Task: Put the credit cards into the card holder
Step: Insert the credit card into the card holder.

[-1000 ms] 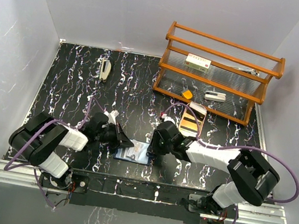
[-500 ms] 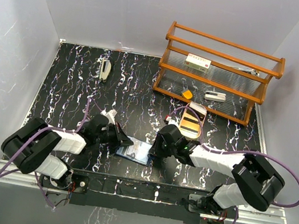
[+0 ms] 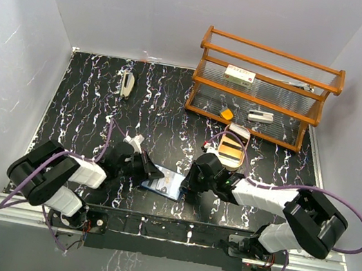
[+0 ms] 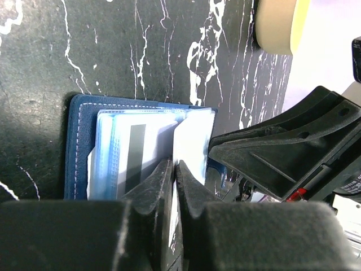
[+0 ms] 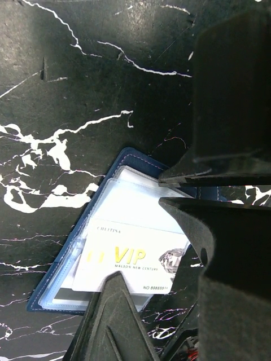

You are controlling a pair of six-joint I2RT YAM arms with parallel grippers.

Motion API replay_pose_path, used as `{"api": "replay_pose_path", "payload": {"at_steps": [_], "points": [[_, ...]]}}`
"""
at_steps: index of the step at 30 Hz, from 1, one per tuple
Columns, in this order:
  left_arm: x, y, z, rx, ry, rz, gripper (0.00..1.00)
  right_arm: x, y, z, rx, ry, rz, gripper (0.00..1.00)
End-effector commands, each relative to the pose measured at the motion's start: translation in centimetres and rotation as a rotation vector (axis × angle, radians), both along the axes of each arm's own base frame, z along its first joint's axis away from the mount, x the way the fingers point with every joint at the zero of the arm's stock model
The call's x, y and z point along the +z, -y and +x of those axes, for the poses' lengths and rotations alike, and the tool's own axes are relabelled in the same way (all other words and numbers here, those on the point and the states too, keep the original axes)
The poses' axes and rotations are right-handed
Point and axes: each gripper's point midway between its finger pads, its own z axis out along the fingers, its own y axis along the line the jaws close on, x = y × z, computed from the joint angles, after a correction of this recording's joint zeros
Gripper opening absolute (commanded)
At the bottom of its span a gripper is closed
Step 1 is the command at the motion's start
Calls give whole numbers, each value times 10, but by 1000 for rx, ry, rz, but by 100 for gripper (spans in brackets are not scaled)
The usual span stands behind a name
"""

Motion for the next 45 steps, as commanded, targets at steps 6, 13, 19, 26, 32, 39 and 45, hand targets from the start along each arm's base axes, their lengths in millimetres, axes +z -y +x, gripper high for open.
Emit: {"api": "replay_pose_path", "payload": {"at_steps": [6,13,19,26,32,39,45], "points": [[3,-8,-2,0,24,89,31,5,9,3,-30,19,-50,15],[11,-6,-1,-18,40,108,38,4,5,1,-26,11,-23,19],[4,-5,-7,-32,15,102,36,-1,-2,1,-5,8,-4,17],[3,0,-8,-44,7,85,34,-5,-6,4,4,6,-3,14],[5,10,-12,-65,-6,47,32,-8,-8,6,2,8,-6,13],[25,20,-7,-73,26,11,32,-9,-2,13,0,47,-58,13],[33,11,-4,-49,31,87,36,11,4,30,-14,118,-124,17]]}}
